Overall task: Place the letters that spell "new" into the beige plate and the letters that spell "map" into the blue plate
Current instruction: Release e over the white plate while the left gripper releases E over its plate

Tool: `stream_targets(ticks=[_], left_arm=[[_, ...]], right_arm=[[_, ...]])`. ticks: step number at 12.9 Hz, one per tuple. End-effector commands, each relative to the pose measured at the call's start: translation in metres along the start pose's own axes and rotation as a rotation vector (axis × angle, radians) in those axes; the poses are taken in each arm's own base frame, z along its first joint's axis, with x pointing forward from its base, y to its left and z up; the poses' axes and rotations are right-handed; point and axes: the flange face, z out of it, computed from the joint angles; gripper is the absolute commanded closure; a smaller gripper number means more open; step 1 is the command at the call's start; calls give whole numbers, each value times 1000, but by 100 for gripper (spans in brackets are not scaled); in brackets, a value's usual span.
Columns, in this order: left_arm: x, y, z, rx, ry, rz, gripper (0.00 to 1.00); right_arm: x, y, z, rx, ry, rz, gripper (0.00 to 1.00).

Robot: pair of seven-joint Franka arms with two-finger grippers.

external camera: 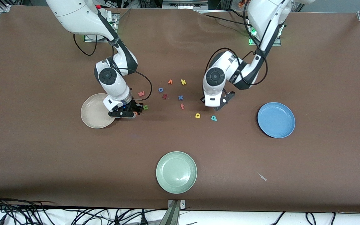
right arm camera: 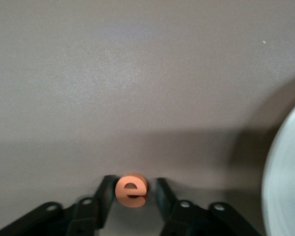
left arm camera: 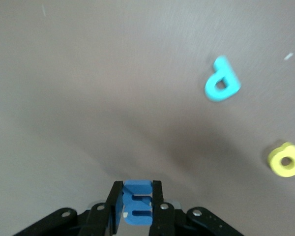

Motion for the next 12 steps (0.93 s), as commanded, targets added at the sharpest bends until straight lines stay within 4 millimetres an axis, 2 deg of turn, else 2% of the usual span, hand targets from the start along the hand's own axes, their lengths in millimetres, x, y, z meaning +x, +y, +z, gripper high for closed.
stream_targets(ticks=[1,3,4,5,8,10,12], left_arm=[[56,-19,-42,28,-20,175,100],[95,-45,-64,20,-38,316,100],[104,-57,-75,26,-48,377,100],[123,-69,-76,30,-64,423,100],[192,-112,-74,35,-55,514,100],[234,-141,-67,13,-67,576,100],[267,-163,-50,20,-54,630,100]], right_arm=[[3,-7,-5,4,15,-6,83],[11,-3,-29,-11,13,-9,83],[24,8,-48,-30,13,-5,83],[33,20,-65,-57,-10,-52,83],[58,81,-99,-88,-42,-195,81],[48,108,-99,-116,-100,-184,77],[38,111,-88,-108,-82,-175,35]])
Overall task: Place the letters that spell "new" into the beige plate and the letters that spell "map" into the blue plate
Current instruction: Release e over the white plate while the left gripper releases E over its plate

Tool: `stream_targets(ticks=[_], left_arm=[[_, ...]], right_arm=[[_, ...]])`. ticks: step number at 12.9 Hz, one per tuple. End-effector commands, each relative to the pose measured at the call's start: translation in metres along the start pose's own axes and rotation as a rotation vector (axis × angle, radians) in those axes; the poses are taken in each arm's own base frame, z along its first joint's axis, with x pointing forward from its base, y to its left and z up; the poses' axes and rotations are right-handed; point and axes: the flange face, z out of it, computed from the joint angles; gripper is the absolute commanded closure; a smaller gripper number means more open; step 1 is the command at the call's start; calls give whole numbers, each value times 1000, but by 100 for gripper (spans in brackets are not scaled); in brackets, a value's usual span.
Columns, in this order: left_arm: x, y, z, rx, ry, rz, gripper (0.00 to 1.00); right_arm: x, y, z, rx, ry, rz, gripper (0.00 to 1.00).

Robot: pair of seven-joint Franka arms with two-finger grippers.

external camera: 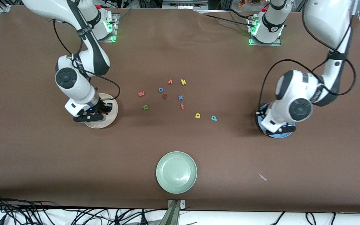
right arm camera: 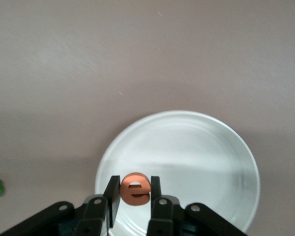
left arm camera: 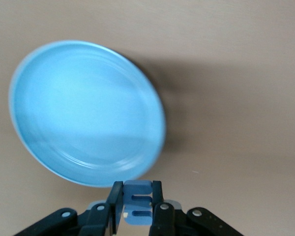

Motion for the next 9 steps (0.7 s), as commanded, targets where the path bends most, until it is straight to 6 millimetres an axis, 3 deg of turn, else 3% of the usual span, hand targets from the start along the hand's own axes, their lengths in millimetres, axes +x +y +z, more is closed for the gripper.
stream_targets(ticks=[1,3,4,5,6,8,9], left_arm=[[19,-32,23,32,16,79,100],[32,-42,44,25,36,93,96],[35,-43,51,23,43,100,69],[35,-45,49,31,47,104,10],[34,-43,45,32,49,103,0],[32,-33,29,5,69,77,0],[27,-12,25,-29,67,31,0]], right_arm=[[-20,-5,11,6,16,-13,23],[-18,-10,11,12,18,2,21],[-16,-20,9,21,22,36,21],[-16,-46,10,36,23,74,21],[-16,-74,9,51,25,120,21],[-21,-117,17,62,19,180,21],[-22,-130,26,61,19,207,21]])
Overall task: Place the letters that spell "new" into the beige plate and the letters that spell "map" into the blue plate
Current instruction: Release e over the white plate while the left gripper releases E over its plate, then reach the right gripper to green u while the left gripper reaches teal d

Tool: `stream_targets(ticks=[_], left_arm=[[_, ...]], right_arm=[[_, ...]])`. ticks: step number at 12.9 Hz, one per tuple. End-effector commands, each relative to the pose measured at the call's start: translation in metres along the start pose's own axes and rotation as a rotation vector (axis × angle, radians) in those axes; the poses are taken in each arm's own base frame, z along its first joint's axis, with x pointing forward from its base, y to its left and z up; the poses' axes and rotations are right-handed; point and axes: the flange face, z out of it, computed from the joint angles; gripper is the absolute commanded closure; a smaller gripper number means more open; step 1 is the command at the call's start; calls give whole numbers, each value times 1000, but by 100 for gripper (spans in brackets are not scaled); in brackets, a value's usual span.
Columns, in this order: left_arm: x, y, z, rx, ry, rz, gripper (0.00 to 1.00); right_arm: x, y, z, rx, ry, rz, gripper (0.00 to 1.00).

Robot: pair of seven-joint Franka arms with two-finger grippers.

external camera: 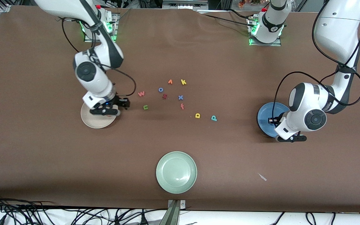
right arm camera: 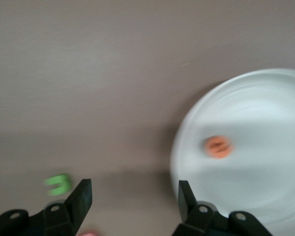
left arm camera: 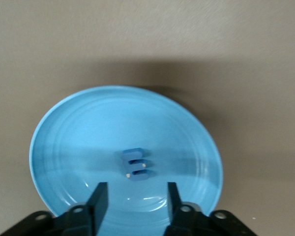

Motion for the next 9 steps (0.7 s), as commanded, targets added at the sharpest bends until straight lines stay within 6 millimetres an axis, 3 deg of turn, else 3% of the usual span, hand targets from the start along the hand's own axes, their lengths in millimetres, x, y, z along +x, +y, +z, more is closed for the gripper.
stream_targets(ticks=[1,4,7,9], left_arm=[[-10,50,-23,-48,30,-79,0],[-26,117,-31,-108,63,-200,0],[-43,172,-32,-160,71,-378,0],[-58,212,-18,-186,86,-489,0]], right_arm=[[-2,-40,27,9,22,85,21],[-26,-82,54,-11,52,81,21],[-28,-82,62,-10,57,82,22],[-30,-83,69,-3,57,100,23]])
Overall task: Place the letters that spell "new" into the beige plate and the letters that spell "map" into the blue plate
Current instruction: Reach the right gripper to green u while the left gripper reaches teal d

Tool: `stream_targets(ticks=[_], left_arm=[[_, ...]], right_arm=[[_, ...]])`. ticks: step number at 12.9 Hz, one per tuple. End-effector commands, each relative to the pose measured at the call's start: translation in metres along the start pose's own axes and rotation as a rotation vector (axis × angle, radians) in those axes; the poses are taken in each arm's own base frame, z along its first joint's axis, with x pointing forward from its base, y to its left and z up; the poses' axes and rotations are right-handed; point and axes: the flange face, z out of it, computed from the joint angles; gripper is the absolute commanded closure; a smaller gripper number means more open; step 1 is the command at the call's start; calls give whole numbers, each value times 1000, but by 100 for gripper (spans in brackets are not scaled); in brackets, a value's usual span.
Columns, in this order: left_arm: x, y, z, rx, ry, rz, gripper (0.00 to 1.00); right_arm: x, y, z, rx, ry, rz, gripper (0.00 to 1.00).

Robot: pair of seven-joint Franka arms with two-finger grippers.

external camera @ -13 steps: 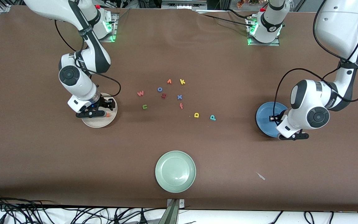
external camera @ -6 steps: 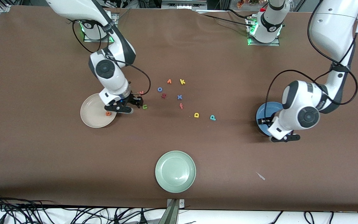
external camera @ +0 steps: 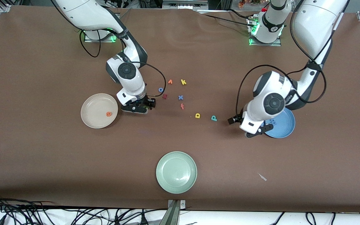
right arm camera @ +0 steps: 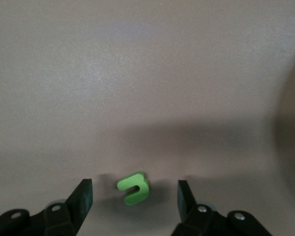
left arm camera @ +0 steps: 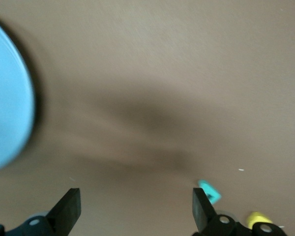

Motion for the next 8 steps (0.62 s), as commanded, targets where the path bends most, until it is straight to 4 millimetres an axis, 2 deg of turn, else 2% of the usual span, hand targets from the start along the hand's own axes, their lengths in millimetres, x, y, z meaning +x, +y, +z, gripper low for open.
stream_targets(ticks=[1,5,7,8], left_arm=[[-33,28,21,-40,15,-169,0],[-64,61,47,-73,33,-420,0],[-67,65,54,-64,67,-495,0],[-73,68,62,-51,81,-521,0]], right_arm=[[1,-3,7,18,21,15,24],[-2,-2,13,15,13,24,42],[-2,-2,14,14,12,25,47],[-3,-1,15,12,10,25,55]])
